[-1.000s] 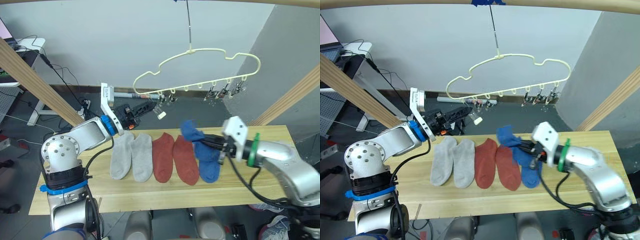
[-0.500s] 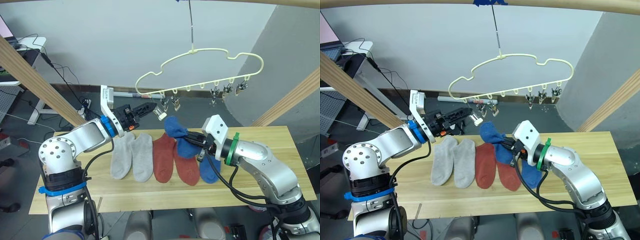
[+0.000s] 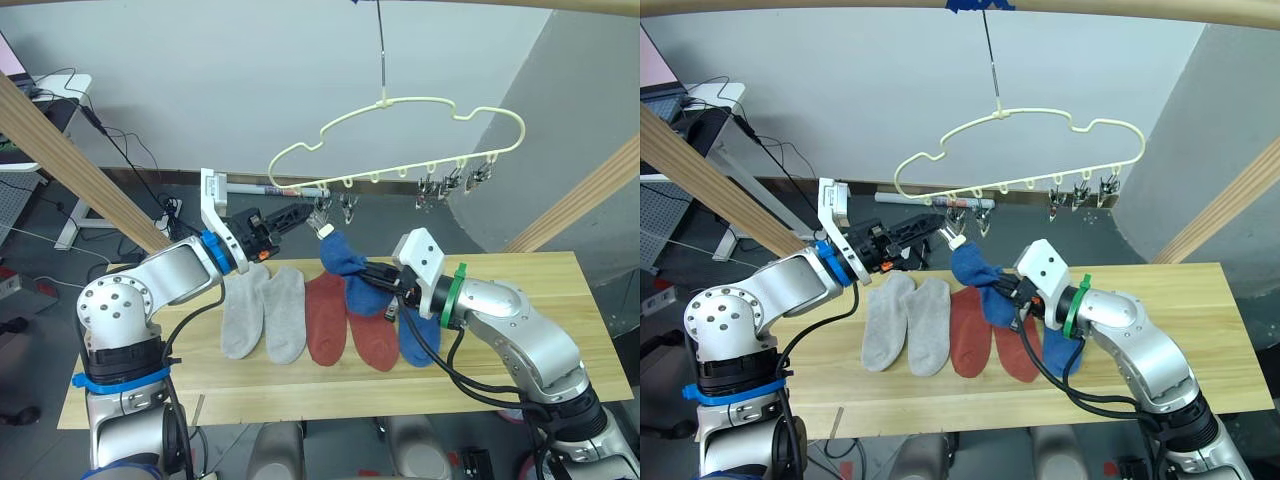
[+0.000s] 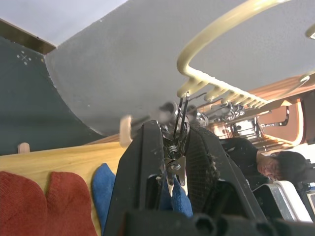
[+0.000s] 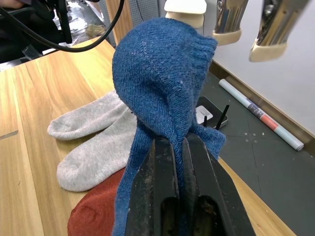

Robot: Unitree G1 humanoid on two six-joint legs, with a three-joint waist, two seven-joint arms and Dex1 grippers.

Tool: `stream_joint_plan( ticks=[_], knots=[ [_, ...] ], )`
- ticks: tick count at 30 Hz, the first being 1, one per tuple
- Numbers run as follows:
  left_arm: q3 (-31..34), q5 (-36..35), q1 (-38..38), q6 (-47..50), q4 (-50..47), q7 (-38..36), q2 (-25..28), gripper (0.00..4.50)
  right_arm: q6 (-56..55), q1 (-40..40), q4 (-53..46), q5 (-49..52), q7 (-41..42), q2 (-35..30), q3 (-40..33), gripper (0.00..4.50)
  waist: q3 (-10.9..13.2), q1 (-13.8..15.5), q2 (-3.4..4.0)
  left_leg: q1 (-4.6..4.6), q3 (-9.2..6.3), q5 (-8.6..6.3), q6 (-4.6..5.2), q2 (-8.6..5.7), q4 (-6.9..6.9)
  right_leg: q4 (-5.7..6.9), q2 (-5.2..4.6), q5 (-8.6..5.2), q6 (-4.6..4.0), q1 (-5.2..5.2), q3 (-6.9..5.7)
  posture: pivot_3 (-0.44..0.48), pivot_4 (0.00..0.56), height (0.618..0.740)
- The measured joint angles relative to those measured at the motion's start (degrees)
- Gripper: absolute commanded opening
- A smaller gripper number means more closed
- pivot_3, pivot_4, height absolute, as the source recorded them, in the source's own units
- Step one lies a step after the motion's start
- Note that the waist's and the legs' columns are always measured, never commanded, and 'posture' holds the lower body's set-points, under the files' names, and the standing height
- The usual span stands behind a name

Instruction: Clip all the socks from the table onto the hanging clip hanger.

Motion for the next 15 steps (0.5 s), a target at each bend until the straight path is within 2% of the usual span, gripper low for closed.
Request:
stream_joint_plan(
  ticks=[15],
  knots=[
    [-1.81, 0.02, 0.28, -0.32, -0.02, -1.42, 1.54, 0.52, -0.13, -1.31, 0.12, -0.28, -0.14, 1.56, -0.14, 0.03, 0.00, -0.02, 0.00, -0.01, 0.00, 0.00, 0.00, 0.00, -0.01, 0.00, 0.00, 0.00, 0.00, -0.01, 0.00, -0.110, 0.300, 0.740]
  ],
)
